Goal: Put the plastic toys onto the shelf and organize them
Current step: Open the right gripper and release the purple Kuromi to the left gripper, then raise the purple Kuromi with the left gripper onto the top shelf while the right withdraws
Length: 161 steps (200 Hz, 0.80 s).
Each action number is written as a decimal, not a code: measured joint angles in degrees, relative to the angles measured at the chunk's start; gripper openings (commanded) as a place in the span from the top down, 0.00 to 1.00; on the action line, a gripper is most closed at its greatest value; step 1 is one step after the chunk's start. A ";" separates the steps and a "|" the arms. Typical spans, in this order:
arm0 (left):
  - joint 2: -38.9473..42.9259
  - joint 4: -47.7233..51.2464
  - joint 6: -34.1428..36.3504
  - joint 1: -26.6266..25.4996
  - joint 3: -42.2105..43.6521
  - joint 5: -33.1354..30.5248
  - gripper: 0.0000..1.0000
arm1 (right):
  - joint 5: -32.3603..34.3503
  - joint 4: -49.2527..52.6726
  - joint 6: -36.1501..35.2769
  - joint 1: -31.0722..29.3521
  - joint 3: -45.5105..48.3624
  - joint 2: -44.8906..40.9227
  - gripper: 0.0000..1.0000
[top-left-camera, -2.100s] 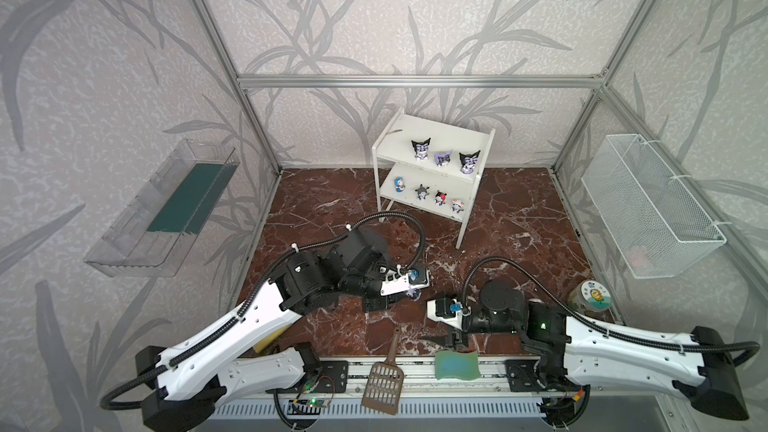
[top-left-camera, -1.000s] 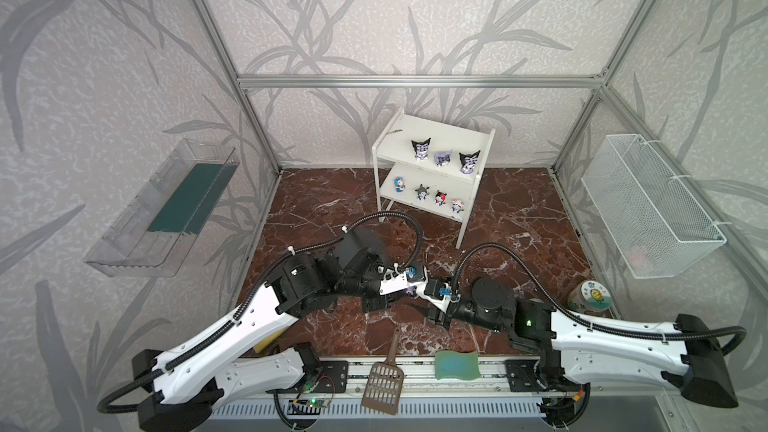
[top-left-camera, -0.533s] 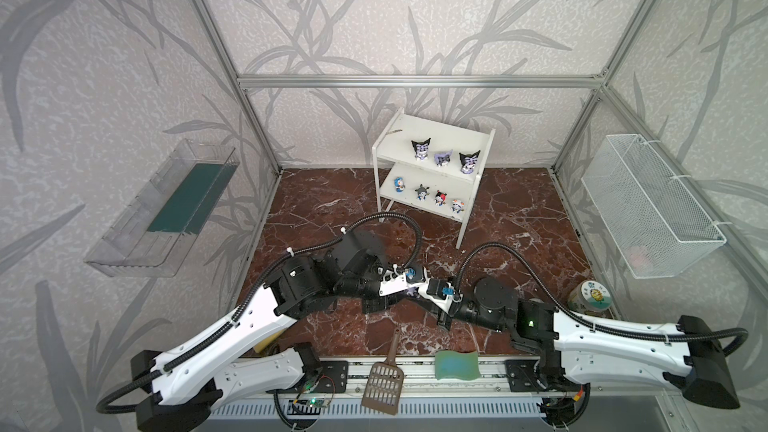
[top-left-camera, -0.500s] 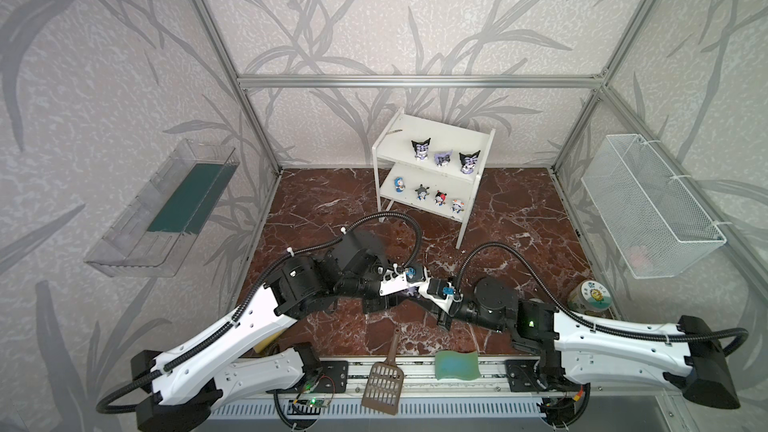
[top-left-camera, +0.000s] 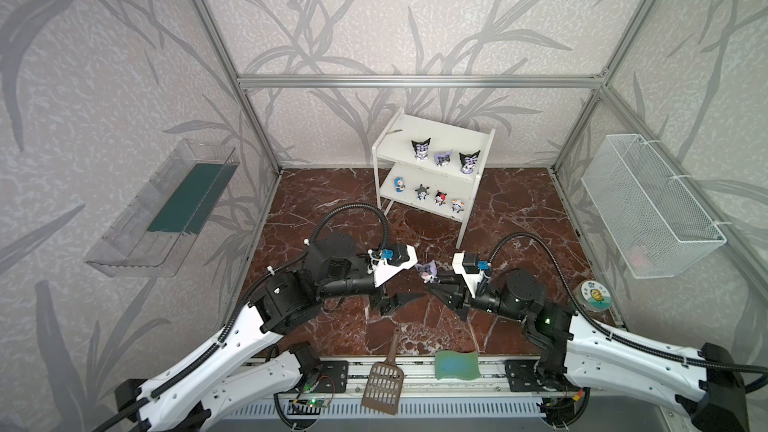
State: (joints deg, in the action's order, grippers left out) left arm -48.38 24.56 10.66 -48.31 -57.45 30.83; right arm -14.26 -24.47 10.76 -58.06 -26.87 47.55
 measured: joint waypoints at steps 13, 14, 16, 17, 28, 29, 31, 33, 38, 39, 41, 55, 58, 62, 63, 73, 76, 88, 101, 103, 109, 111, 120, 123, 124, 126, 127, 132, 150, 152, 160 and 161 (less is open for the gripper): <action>-0.55 -2.93 -2.23 0.94 0.92 2.14 0.19 | -1.55 -0.90 0.70 0.35 0.28 -0.42 0.84; -0.63 -3.17 -2.49 1.03 0.98 2.34 0.19 | -1.70 -0.92 0.79 0.37 0.31 -0.46 0.84; -0.74 -3.52 -2.86 1.18 1.05 2.62 0.19 | -1.86 -1.03 0.87 0.39 0.33 -0.55 0.85; -0.76 -3.63 -2.93 1.22 1.07 2.69 0.19 | -1.92 -1.07 0.92 0.39 0.33 -0.57 0.85; -1.64 -5.29 -4.37 1.75 1.11 4.28 0.20 | -2.75 -1.66 1.40 0.44 0.39 -0.94 0.84; -1.75 -5.44 -4.52 1.81 1.11 4.52 0.20 | -2.82 -1.73 1.46 0.44 0.39 -1.01 0.84; -1.90 -5.77 -4.76 1.92 1.11 4.81 0.20 | -2.93 -1.88 1.49 0.44 0.39 -1.05 0.84; -2.08 -6.01 -4.92 2.01 1.11 5.14 0.20 | -2.99 -1.99 1.51 0.44 0.42 -1.14 0.84; -2.45 -6.54 -5.40 2.16 1.11 5.73 0.21 | -3.23 -2.29 1.66 0.44 0.42 -1.27 0.84; -2.56 -6.69 -5.53 2.19 1.11 5.86 0.21 | -3.32 -2.34 1.66 0.44 0.42 -1.31 0.84; -2.75 -6.84 -5.73 2.27 1.11 6.16 0.21 | -3.41 -2.47 1.68 0.44 0.42 -1.40 0.84; -3.85 -7.50 -6.62 2.40 1.11 7.74 0.24 | -3.96 -3.54 1.81 0.44 0.72 -1.95 0.84; -4.09 -7.52 -6.69 2.45 1.11 8.15 0.25 | -4.07 -3.72 1.81 0.44 0.79 -2.05 0.85; -4.37 -7.56 -6.99 2.51 1.11 8.59 0.26 | -4.15 -3.96 1.86 0.44 0.85 -2.19 0.85; -4.44 -7.56 -7.02 2.54 1.11 8.66 0.27 | -4.22 -4.02 1.88 0.44 0.90 -2.21 0.85; -5.05 -7.76 -7.50 2.67 1.11 9.77 0.31 | -4.31 -4.66 1.90 0.44 1.03 -2.34 0.85; -5.18 -7.78 -7.80 2.67 1.11 10.01 0.32 | -4.33 -4.83 1.92 0.44 1.03 -2.34 0.85; -5.68 -8.13 -8.35 2.71 1.11 11.28 0.39 | -4.31 -5.57 1.99 0.44 1.22 -2.40 0.85; -5.99 -8.59 -8.74 2.89 1.11 12.26 0.46 | -4.28 -6.23 2.14 0.44 1.42 -2.40 0.85; -6.03 -8.61 -8.90 2.93 1.11 12.41 0.47 | -4.28 -6.32 2.16 0.44 1.44 -2.40 0.85; -6.12 -8.79 -8.98 3.02 1.11 12.83 0.50 | -4.28 -6.60 2.25 0.44 1.53 -2.40 0.85; -6.16 -8.81 -9.07 3.04 1.11 12.90 0.51 | -4.31 -6.64 2.32 0.44 1.55 -2.40 0.85; -6.23 -9.03 -9.38 3.10 1.11 13.35 0.56 | -4.28 -7.06 2.47 0.44 1.57 -2.38 0.85; -6.25 -9.09 -9.27 3.13 1.11 13.60 0.57 | -4.28 -7.23 2.54 0.44 1.57 -2.36 0.85; -6.27 -9.16 -9.40 3.15 1.11 13.62 0.57 | -4.31 -7.28 2.54 0.44 1.57 -2.36 0.85; -6.29 -9.27 -9.20 3.17 1.11 13.68 0.58 | -4.31 -7.41 2.54 0.44 1.57 -2.36 0.85; -6.32 -9.29 -9.27 3.17 1.11 13.70 0.58 | -4.31 -7.45 2.56 0.44 1.57 -2.36 0.85; -6.43 -9.46 -9.38 3.28 1.07 13.86 0.59 | -4.37 -7.69 2.69 0.44 1.57 -2.36 0.85; -7.08 -9.97 -9.62 3.41 0.92 14.69 0.61 | -4.13 -9.01 2.91 0.44 1.73 -2.25 0.85; -7.17 -10.03 -9.62 3.43 0.90 14.78 0.62 | -4.09 -9.14 2.91 0.44 1.77 -2.23 0.85; -7.54 -10.08 -9.64 3.50 0.70 15.04 0.64 | -3.98 -9.55 2.95 0.44 2.01 -2.21 0.84; -7.63 -10.05 -9.62 3.52 0.68 15.08 0.64 | -3.96 -9.60 2.95 0.44 2.05 -2.21 0.83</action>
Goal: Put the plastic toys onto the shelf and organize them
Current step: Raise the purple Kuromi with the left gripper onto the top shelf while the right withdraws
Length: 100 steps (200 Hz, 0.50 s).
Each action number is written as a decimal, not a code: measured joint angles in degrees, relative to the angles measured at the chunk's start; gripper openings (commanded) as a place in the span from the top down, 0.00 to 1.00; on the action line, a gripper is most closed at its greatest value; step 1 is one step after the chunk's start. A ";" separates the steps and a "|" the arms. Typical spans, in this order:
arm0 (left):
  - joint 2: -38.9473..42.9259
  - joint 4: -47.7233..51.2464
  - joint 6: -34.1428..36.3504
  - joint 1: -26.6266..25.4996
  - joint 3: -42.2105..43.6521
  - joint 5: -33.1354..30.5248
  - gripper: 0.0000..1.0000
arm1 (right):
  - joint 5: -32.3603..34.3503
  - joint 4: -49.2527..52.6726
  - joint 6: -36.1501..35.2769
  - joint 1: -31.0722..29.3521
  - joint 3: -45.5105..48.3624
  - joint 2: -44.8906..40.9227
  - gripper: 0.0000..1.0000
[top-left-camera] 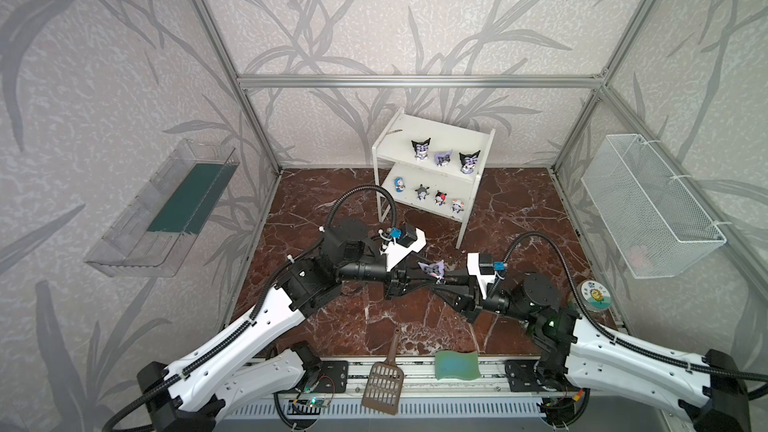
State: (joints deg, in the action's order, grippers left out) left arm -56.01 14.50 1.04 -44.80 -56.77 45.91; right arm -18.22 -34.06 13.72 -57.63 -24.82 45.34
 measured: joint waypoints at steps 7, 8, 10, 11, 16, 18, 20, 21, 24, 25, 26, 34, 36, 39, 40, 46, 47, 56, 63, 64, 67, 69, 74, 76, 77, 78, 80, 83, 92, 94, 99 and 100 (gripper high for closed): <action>-0.31 0.00 -0.07 0.13 -0.13 0.26 0.66 | 0.15 -0.11 0.02 0.00 0.13 0.00 0.82; -0.35 0.00 -0.15 0.13 -0.13 0.28 0.66 | 0.15 -0.15 0.02 0.00 0.15 0.00 0.82; -0.39 -0.02 -0.09 0.15 -0.17 0.35 0.66 | 0.15 -0.15 0.02 0.00 0.15 0.00 0.81; -0.42 -0.02 -0.04 0.17 -0.17 0.37 0.66 | 0.15 -0.15 0.02 0.00 0.15 0.00 0.81; -0.57 -0.11 -0.09 0.26 -0.20 0.48 0.67 | 0.17 -0.15 0.02 0.00 0.20 0.02 0.79; -0.59 -0.11 0.00 0.33 -0.20 0.55 0.67 | 0.17 -0.15 0.02 0.00 0.20 0.02 0.79; -0.63 -0.11 0.00 0.37 -0.22 0.57 0.68 | 0.20 -0.15 0.02 0.02 0.20 0.02 0.78; -0.66 -0.11 0.00 0.39 -0.22 0.57 0.68 | 0.20 -0.15 0.02 0.02 0.22 0.04 0.78; -0.70 -0.09 0.02 0.44 -0.26 0.63 0.68 | 0.20 -0.15 0.02 0.04 0.22 0.04 0.77; -0.72 -0.09 0.02 0.44 -0.26 0.66 0.68 | 0.22 -0.15 0.02 0.04 0.22 0.04 0.76; -0.76 -0.09 0.07 0.46 -0.28 0.66 0.68 | 0.22 -0.15 0.02 0.04 0.24 0.04 0.76; -0.94 0.07 0.33 0.74 -0.50 0.72 0.69 | 0.35 -0.17 0.02 0.11 0.24 0.04 0.70; -0.98 0.09 0.44 0.83 -0.57 0.74 0.70 | 0.39 -0.20 -0.02 0.11 0.24 0.04 0.68; -1.05 0.17 0.46 0.98 -0.68 0.74 0.70 | 0.48 -0.24 -0.04 0.15 0.24 0.04 0.67; -1.11 0.26 0.55 1.09 -0.79 0.74 0.70 | 0.50 -0.22 0.00 0.17 0.24 0.04 0.66; -1.44 0.72 0.81 1.44 -1.33 0.81 0.70 | 0.76 -0.20 -0.09 0.22 0.24 0.02 0.60; -1.49 0.72 0.83 1.51 -1.40 0.83 0.70 | 0.79 -0.20 -0.09 0.22 0.24 0.02 0.58; -2.27 1.57 1.31 2.38 -2.62 1.22 0.71 | 1.22 -0.09 -0.17 0.22 0.24 0.00 0.44; -2.91 2.10 1.90 3.43 -3.69 1.46 0.71 | 1.31 0.24 -0.46 0.22 0.24 -0.04 0.34; -3.04 2.25 1.99 3.61 -3.98 1.55 0.71 | 1.40 0.35 -0.48 0.24 0.24 -0.07 0.33; -3.34 2.56 2.27 4.13 -4.50 1.55 0.71 | 1.49 0.68 -0.63 0.24 0.24 -0.11 0.31; -3.63 2.91 2.51 4.57 -5.05 1.64 0.71 | 1.46 1.03 -0.79 0.24 0.22 -0.20 0.29; -4.24 3.54 3.13 5.64 -6.23 1.70 0.71 | 1.57 1.88 -1.40 0.24 0.20 -0.37 0.26; -4.52 3.87 3.39 6.19 -6.80 1.88 0.71 | 1.62 2.27 -1.49 0.24 0.17 -0.46 0.25; -4.70 4.13 3.58 6.49 -7.19 1.92 0.71 | 1.66 2.60 -1.66 0.24 0.13 -0.52 0.25; -4.79 4.22 3.63 6.67 -7.37 1.95 0.71 | 1.66 2.78 -1.73 0.24 0.11 -0.57 0.25; -5.07 4.46 3.87 7.17 -7.93 1.88 0.71 | 1.68 3.21 -1.88 0.24 0.11 -0.68 0.24; -5.55 5.05 4.50 8.20 -8.96 2.01 0.71 | 1.73 4.17 -2.27 0.24 0.02 -0.94 0.23; -6.88 6.38 5.81 10.75 -11.89 2.32 0.71 | 2.01 6.84 -3.45 0.24 -0.39 -1.64 0.21; -7.26 6.73 6.27 11.45 -12.66 2.27 0.71 | 2.19 7.58 -3.72 0.24 -0.50 -1.84 0.21; -8.04 7.48 7.04 12.85 -14.43 2.56 0.71 | 2.40 9.16 -4.48 0.24 -0.76 -2.36 0.20; -8.15 7.54 7.17 13.07 -14.69 2.56 0.71 | 2.43 9.35 -4.70 0.24 -0.81 -2.43 0.20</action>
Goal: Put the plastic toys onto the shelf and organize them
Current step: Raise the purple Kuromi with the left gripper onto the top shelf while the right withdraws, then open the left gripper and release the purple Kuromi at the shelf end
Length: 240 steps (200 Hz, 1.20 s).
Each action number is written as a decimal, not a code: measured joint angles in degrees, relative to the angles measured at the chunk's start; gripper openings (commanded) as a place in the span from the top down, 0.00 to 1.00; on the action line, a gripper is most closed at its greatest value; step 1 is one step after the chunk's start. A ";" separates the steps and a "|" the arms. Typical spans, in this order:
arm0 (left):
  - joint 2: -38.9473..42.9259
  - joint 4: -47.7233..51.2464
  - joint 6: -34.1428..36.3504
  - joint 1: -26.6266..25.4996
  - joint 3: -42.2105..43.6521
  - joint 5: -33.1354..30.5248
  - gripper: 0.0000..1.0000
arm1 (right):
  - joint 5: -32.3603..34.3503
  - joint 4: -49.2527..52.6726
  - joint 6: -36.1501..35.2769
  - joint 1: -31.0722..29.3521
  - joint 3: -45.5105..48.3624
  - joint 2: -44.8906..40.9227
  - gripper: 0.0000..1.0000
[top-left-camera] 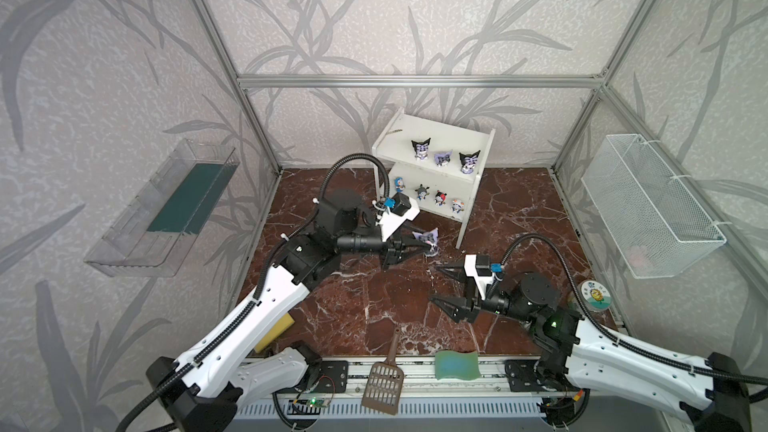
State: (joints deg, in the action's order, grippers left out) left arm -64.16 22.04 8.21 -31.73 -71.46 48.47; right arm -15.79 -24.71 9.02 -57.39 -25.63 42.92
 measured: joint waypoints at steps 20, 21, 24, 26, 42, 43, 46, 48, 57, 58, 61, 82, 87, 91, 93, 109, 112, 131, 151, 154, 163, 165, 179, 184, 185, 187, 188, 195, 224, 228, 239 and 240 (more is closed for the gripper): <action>-3.48 2.82 3.98 5.79 -7.48 0.28 0.71 | 1.97 5.70 -3.28 0.00 -0.76 -3.06 0.15; -3.76 2.99 4.24 6.14 -7.98 0.28 0.71 | 2.03 5.90 -3.34 0.00 -0.79 -3.21 0.15; -4.22 3.45 4.79 6.88 -8.92 0.28 0.71 | 2.38 6.84 -4.02 0.00 -0.87 -3.82 0.14; -4.57 3.69 5.18 7.41 -9.60 0.28 0.71 | 2.60 7.21 -4.24 0.00 -0.87 -4.07 0.13; -7.67 5.40 7.98 10.73 -14.49 0.28 0.71 | 5.01 11.54 -6.69 0.00 -1.27 -7.17 0.12; -7.80 5.46 8.09 10.88 -14.71 0.28 0.71 | 4.98 12.00 -6.95 0.00 -1.36 -7.41 0.11; -8.46 5.81 8.68 11.43 -15.63 0.31 0.71 | 5.53 12.74 -7.37 0.00 -1.55 -7.82 0.11; -8.79 5.95 8.92 11.65 -15.98 0.26 0.71 | 5.70 13.38 -7.69 0.00 -1.73 -8.11 0.11; -10.75 6.60 10.32 12.87 -18.10 0.02 0.71 | 6.97 16.00 -9.07 0.00 -2.75 -9.18 0.11; -10.99 6.69 10.47 13.00 -18.38 -0.07 0.71 | 6.99 16.17 -9.20 0.00 -2.84 -9.22 0.11; -11.63 6.86 10.97 13.31 -18.95 -0.26 0.71 | 7.19 16.81 -9.60 0.00 -3.17 -9.46 0.11; -16.26 7.82 13.99 14.84 -22.80 -2.10 0.70 | 9.49 21.00 -12.11 0.00 -5.51 -11.10 0.10; -17.27 7.98 14.51 15.13 -23.61 -2.49 0.70 | 9.92 21.75 -12.52 0.00 -5.79 -11.50 0.10; -18.18 8.07 14.99 15.45 -24.28 -2.84 0.70 | 10.34 22.25 -12.85 0.00 -5.95 -11.82 0.10; -18.62 8.04 15.26 15.56 -24.57 -3.04 0.70 | 10.38 22.53 -13.00 0.00 -6.01 -11.91 0.10; -21.68 8.31 16.68 16.50 -26.77 -4.00 0.70 | 11.63 24.59 -14.03 0.00 -6.34 -13.11 0.10; -22.14 8.41 16.81 16.63 -27.15 -4.09 0.70 | 11.89 25.00 -14.25 0.00 -6.43 -13.31 0.10; -25.14 8.44 18.08 17.38 -29.75 -5.09 0.70 | 13.03 26.56 -15.10 0.00 -6.56 -13.70 0.09; -27.50 8.13 18.84 17.99 -31.82 -5.55 0.70 | 13.86 27.89 -15.65 0.00 -6.56 -13.60 0.09; -27.74 8.02 18.88 18.03 -32.09 -5.57 0.70 | 13.90 28.06 -15.78 0.00 -6.56 -13.60 0.09; -28.72 7.89 19.10 18.27 -33.05 -5.57 0.70 | 14.12 28.44 -15.98 0.00 -6.58 -13.60 0.09; -28.92 7.93 19.12 18.29 -33.33 -5.57 0.70 | 14.19 28.50 -16.02 0.00 -6.58 -13.60 0.09; -30.64 7.98 19.28 18.40 -35.39 -5.55 0.70 | 14.47 29.31 -16.20 0.00 -6.69 -13.60 0.09; -31.28 7.98 19.30 18.43 -36.15 -5.53 0.70 | 14.58 29.53 -16.24 0.00 -6.78 -13.60 0.09; -31.47 8.00 19.30 18.45 -36.39 -5.51 0.70 | 14.60 29.57 -16.24 0.00 -6.80 -13.60 0.09; -31.63 7.98 19.30 18.45 -36.59 -5.51 0.70 | 14.71 29.64 -16.24 0.00 -6.84 -13.60 0.09; -31.78 7.93 19.30 18.47 -36.79 -5.51 0.70 | 14.73 29.70 -16.26 0.00 -6.86 -13.60 0.09; -32.61 7.91 19.30 18.51 -37.68 -5.44 0.70 | 14.84 30.03 -16.33 0.00 -7.06 -13.62 0.09; -34.95 8.07 19.32 18.51 -39.50 -5.29 0.69 | 15.58 30.38 -16.61 0.00 -7.54 -13.99 0.09; -35.36 8.33 19.34 18.51 -39.87 -5.27 0.69 | 15.65 30.45 -16.65 0.00 -7.54 -14.10 0.09; -36.35 8.61 19.43 18.53 -40.87 -5.20 0.68 | 15.82 30.62 -16.81 0.00 -7.54 -14.32 0.09; -36.41 8.61 19.43 18.53 -40.92 -5.18 0.68 | 15.82 30.64 -16.81 0.00 -7.56 -14.36 0.09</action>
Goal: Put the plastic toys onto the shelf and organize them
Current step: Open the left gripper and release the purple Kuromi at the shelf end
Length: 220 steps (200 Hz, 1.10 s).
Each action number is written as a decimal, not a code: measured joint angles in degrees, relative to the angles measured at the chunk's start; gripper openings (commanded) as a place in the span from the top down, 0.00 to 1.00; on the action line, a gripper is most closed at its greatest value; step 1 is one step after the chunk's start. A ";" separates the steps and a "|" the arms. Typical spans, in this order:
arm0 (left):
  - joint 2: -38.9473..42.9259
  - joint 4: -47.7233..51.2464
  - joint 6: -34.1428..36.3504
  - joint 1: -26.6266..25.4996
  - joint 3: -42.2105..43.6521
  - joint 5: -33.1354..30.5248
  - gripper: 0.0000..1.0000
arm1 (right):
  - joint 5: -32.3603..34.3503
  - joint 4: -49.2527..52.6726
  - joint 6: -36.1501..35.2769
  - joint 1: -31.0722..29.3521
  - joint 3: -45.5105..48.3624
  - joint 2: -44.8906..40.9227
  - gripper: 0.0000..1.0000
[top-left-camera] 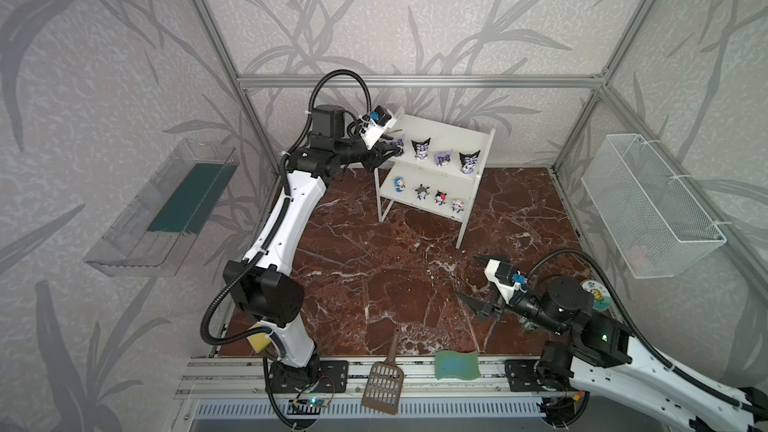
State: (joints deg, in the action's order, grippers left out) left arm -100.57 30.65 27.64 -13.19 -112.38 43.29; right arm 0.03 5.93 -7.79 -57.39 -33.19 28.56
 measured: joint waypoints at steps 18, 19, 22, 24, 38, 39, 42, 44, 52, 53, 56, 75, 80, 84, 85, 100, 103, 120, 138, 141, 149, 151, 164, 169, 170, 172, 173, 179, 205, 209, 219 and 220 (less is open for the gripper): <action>-1.07 0.33 0.22 0.02 -0.83 0.09 0.66 | 0.04 0.26 -0.33 0.00 -0.33 -0.04 0.09; -1.11 0.33 0.24 0.02 -0.85 0.11 0.66 | 0.04 0.28 -0.33 0.00 -0.35 -0.04 0.09; -1.18 0.35 0.28 0.02 -0.87 0.11 0.66 | 0.04 0.39 -0.39 0.00 -0.46 -0.04 0.09; -1.25 0.39 0.28 0.02 -0.87 0.11 0.66 | 0.04 0.39 -0.39 0.00 -0.52 -0.04 0.09; -1.55 0.72 0.33 0.04 -1.03 0.11 0.64 | 0.04 0.44 -0.55 0.00 -0.76 -0.04 0.09; -1.55 0.74 0.33 0.04 -1.05 0.11 0.64 | 0.04 0.42 -0.57 0.00 -0.76 -0.04 0.09; -1.66 0.70 0.37 0.04 -1.09 0.11 0.64 | 0.04 0.44 -0.59 0.00 -0.81 -0.04 0.09; -1.68 0.72 0.37 0.04 -1.14 0.11 0.64 | 0.04 0.44 -0.61 0.00 -0.81 -0.04 0.09; -1.77 0.76 0.42 0.07 -1.25 0.11 0.64 | 0.04 0.44 -0.63 0.00 -0.83 -0.04 0.09; -1.79 0.79 0.42 0.07 -1.27 0.11 0.64 | 0.04 0.44 -0.63 0.00 -0.81 -0.04 0.09; -1.86 0.83 0.42 0.07 -1.33 0.11 0.64 | 0.04 0.46 -0.66 0.00 -0.81 -0.04 0.09; -2.25 1.03 0.44 0.09 -2.21 0.15 0.61 | 0.04 0.55 -0.63 0.00 -0.83 -0.04 0.09; -2.29 1.09 0.46 0.09 -2.38 0.17 0.60 | 0.04 0.55 -0.63 0.00 -0.83 -0.04 0.09; -2.36 1.07 0.50 0.09 -2.54 0.20 0.59 | 0.04 0.57 -0.66 0.00 -0.81 -0.04 0.09; -2.38 1.07 0.50 0.09 -2.58 0.20 0.59 | 0.04 0.57 -0.63 0.00 -0.81 -0.04 0.09; -2.49 1.03 0.44 0.09 -2.89 0.26 0.55 | 0.07 0.61 -0.63 0.00 -0.83 -0.11 0.09; -2.49 1.01 0.52 0.09 -2.93 0.28 0.55 | 0.04 0.63 -0.63 0.00 -0.81 -0.11 0.09; -2.62 1.03 0.42 0.09 -3.23 0.31 0.52 | 0.07 0.76 -0.63 0.00 -0.83 -0.31 0.09; -2.97 1.03 0.44 0.09 -3.85 0.33 0.50 | 0.04 0.83 -0.63 0.00 -0.81 -0.61 0.09; -3.02 0.96 0.44 0.09 -3.91 0.33 0.50 | 0.04 0.83 -0.63 0.00 -0.83 -0.63 0.09; -3.13 0.98 0.46 0.09 -4.04 0.33 0.47 | 0.04 0.83 -0.63 0.00 -0.83 -0.74 0.09; -3.15 0.98 0.46 0.09 -4.04 0.33 0.47 | 0.04 0.83 -0.61 0.00 -0.81 -0.76 0.09; -3.21 0.98 0.48 0.09 -4.07 0.33 0.42 | 0.07 0.87 -0.61 0.00 -0.81 -0.94 0.09; -3.23 1.03 0.37 0.09 -4.11 0.33 0.39 | 0.07 0.85 -0.61 0.00 -0.83 -1.01 0.09; -3.26 1.03 0.44 0.09 -4.13 0.33 0.38 | 0.07 0.85 -0.61 0.00 -0.81 -1.03 0.09; -3.26 1.03 0.42 0.09 -4.17 0.33 0.37 | 0.07 0.87 -0.61 0.00 -0.83 -1.07 0.09; -3.28 1.01 0.39 0.09 -4.17 0.33 0.36 | 0.07 0.87 -0.61 0.00 -0.81 -1.11 0.09; -3.34 1.05 0.33 0.09 -4.33 0.35 0.31 | 0.11 0.90 -0.59 0.00 -0.83 -1.18 0.09; -3.41 1.05 0.24 0.20 -5.03 0.48 0.09 | 1.05 1.05 -0.44 0.00 -0.83 -1.27 0.09; -3.39 1.01 0.00 0.24 -5.09 0.46 0.01 | 1.38 1.14 -0.39 0.00 -0.81 -1.25 0.09; -3.26 1.09 0.17 0.33 -5.14 0.46 0.01 | 2.51 1.53 -0.15 0.00 -0.83 -1.16 0.09; -3.26 1.07 0.11 0.35 -5.14 0.46 0.01 | 2.62 1.55 -0.13 0.00 -0.83 -1.14 0.09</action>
State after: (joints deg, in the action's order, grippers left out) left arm -103.83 31.73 27.75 -12.84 -117.51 43.75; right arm 2.66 7.49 -7.92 -57.39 -34.02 27.42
